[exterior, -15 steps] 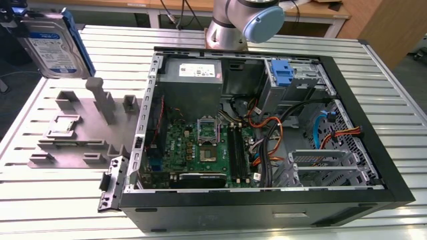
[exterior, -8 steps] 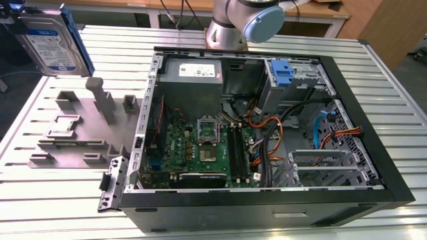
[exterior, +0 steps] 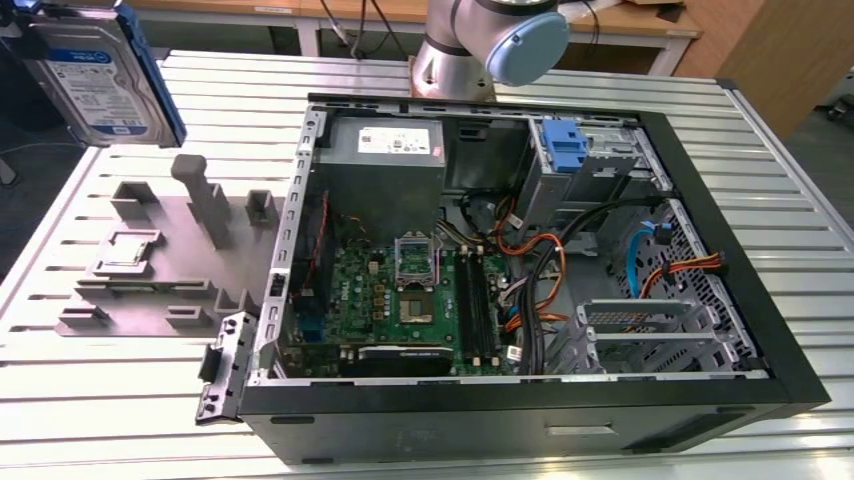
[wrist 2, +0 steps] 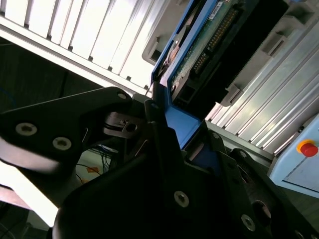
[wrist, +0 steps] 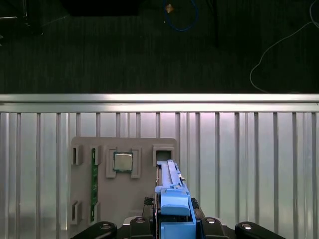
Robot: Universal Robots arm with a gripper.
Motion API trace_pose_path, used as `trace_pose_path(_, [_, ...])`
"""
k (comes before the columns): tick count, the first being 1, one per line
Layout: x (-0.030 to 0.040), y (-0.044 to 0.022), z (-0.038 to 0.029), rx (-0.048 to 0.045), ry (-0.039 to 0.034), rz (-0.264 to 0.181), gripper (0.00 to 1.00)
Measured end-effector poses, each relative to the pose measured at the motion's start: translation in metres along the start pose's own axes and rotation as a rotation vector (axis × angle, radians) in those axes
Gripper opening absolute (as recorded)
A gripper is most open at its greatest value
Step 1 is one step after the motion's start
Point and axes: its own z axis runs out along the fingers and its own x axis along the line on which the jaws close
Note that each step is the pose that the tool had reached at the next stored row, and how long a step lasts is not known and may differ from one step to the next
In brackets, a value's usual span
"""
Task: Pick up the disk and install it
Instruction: 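Pick up the disk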
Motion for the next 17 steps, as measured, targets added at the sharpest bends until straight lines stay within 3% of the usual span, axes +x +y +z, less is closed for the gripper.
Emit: trace_pose_path(17, [-0.0004, 0.0000, -0.0175, 0.0000, 0.0000, 0.000, 0.37])
